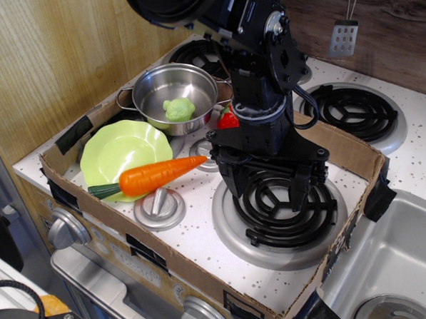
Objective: Take broccoli out of pan
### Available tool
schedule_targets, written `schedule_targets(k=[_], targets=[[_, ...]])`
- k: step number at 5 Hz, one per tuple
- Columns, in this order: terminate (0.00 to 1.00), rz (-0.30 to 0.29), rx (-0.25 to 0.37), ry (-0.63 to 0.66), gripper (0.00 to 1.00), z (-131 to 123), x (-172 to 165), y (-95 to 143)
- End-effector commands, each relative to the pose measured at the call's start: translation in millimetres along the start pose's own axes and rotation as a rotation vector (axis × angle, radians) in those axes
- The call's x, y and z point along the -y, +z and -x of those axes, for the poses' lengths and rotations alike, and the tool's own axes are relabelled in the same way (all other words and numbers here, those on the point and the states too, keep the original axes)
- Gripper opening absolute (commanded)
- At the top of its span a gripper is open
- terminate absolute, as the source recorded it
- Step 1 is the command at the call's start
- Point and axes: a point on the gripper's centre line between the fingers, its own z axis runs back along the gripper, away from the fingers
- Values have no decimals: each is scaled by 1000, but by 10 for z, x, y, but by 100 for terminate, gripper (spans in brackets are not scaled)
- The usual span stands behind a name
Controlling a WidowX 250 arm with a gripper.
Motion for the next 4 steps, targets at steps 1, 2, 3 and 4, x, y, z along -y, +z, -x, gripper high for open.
schedule_targets(k=[1,2,3,4], targets=[[0,0,0,0,100,0,0,0],[0,5,11,1,100,-15,-65,82],[0,-34,-30,-7,100,-117,-169,280],[0,-113,-51,-101,100,-280,-399,477]])
